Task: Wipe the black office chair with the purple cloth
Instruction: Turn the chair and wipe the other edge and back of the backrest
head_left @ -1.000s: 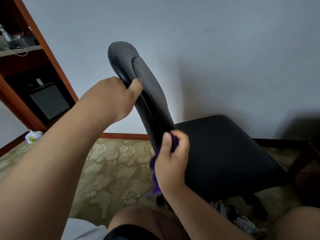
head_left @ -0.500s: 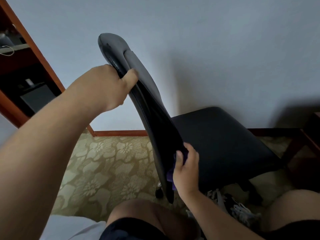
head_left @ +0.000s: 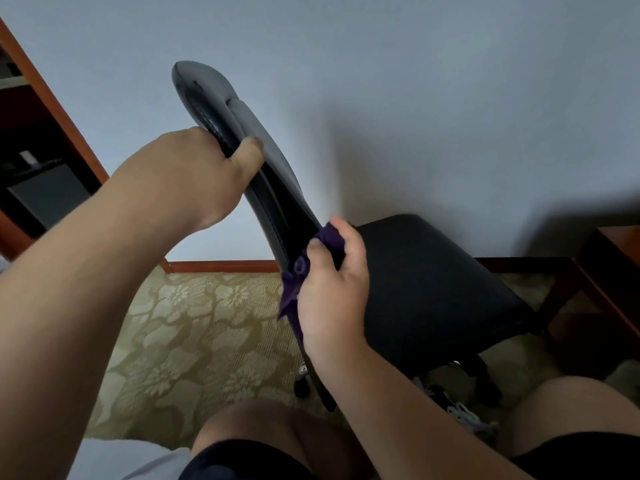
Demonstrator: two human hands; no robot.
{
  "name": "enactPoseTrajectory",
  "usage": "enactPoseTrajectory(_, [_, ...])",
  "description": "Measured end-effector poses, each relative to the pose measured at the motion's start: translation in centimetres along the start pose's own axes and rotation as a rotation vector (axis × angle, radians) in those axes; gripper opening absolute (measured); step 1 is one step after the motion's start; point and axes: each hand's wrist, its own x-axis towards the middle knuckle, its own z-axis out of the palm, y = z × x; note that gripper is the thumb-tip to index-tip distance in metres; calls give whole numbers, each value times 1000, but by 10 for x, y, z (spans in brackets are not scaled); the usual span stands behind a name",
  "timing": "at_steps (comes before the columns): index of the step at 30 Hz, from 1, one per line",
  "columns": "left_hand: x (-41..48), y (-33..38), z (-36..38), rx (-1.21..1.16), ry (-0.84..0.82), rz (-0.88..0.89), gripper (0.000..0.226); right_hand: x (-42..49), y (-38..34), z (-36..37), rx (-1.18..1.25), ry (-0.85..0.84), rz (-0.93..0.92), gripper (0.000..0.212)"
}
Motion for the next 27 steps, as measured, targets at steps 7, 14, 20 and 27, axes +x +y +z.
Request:
enactPoseTrajectory(7, [1,-4,7,-70,80,25,19,24,30,-24,-575,-9,-499,45])
enactPoseTrajectory(14, [2,-10,6,59,22,42,14,12,127,-80,-515,67,-314,40])
enactPoseTrajectory(20, [4,-15,12,0,87,103,14,-8,181,-111,-296,146,750,30])
enactPoseTrajectory(27, [5,-8,5,126,11,71,34,6,120,-68,-2,377,698,9])
